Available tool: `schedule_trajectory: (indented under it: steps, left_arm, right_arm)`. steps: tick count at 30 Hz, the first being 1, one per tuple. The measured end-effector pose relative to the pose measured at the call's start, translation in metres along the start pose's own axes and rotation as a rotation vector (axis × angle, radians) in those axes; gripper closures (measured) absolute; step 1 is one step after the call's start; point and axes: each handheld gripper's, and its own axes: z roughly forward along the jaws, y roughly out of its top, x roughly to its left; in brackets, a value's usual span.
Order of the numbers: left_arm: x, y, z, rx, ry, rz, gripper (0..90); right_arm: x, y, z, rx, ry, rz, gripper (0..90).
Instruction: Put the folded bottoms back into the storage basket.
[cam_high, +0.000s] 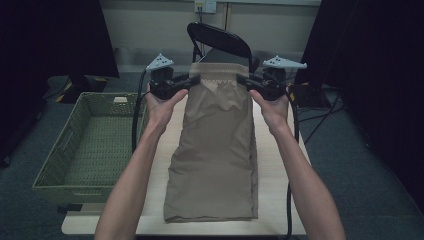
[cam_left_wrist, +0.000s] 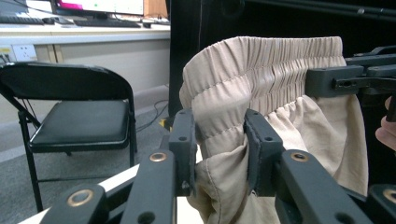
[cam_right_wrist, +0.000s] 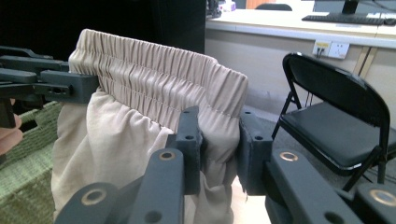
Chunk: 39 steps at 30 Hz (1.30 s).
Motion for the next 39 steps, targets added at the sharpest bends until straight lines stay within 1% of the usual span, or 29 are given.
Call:
schedule_trajectory:
  steps: [6, 8, 9, 10, 12, 15, 17, 19, 21, 23, 25, 28, 30, 35, 39]
  left_arm:
    - [0.002, -0.013, 0.006, 0.026, -0.003, 0.013, 67.6]
    - [0.003, -0.018, 0.006, 0.038, -0.005, 0.02, 67.4]
    - [0.004, -0.022, 0.006, 0.039, -0.005, 0.019, 67.3]
    - [0.004, -0.022, 0.006, 0.039, -0.005, 0.019, 67.1]
    - [0.005, -0.028, 0.005, 0.049, -0.004, 0.018, 67.0]
    - [0.007, -0.034, 0.003, 0.055, 0.0, 0.012, 66.9]
    - [0.007, -0.037, 0.001, 0.051, 0.002, 0.009, 66.9]
    - [0.008, -0.04, -0.001, 0.058, 0.007, 0.002, 66.7]
    - [0.009, -0.042, 0.002, 0.071, 0.018, -0.004, 66.4]
    - [0.009, -0.042, 0.006, 0.069, 0.028, -0.011, 66.5]
    - [0.008, -0.042, 0.009, 0.067, 0.028, -0.017, 66.6]
    - [0.007, -0.041, 0.011, 0.065, 0.012, -0.012, 66.8]
    - [0.005, -0.042, 0.011, 0.067, 0.004, -0.003, 66.8]
    - [0.002, -0.048, 0.005, 0.087, -0.02, 0.027, 66.4]
    - [-0.004, -0.058, -0.001, 0.097, -0.027, 0.034, 66.3]
  right_arm:
    - [-0.005, -0.016, 0.005, 0.022, 0.008, 0.012, 73.2]
    - [-0.005, -0.021, 0.006, 0.033, 0.007, 0.008, 73.2]
    - [-0.005, -0.023, 0.007, 0.038, 0.011, 0.007, 73.2]
    - [-0.005, -0.023, 0.007, 0.038, 0.011, 0.007, 73.2]
    - [-0.004, -0.029, 0.01, 0.052, 0.022, 0.005, 73.0]
    - [-0.003, -0.032, 0.013, 0.063, 0.025, -0.003, 73.0]
    - [-0.002, -0.034, 0.014, 0.065, 0.031, 0.0, 72.9]
    - [0.001, -0.036, 0.015, 0.064, 0.035, -0.009, 72.7]
    - [0.002, -0.037, 0.016, 0.073, 0.038, -0.015, 72.6]
    - [0.0, -0.038, 0.019, 0.081, 0.03, -0.016, 72.6]
    - [-0.004, -0.037, 0.022, 0.09, 0.02, -0.01, 72.6]
    - [-0.013, -0.037, 0.025, 0.087, 0.021, -0.007, 72.6]
    - [-0.014, -0.039, 0.025, 0.083, 0.022, 0.001, 72.6]
    - [-0.012, -0.05, 0.017, 0.082, 0.053, 0.005, 72.5]
    - [-0.006, -0.059, 0.011, 0.09, 0.062, 0.007, 72.5]
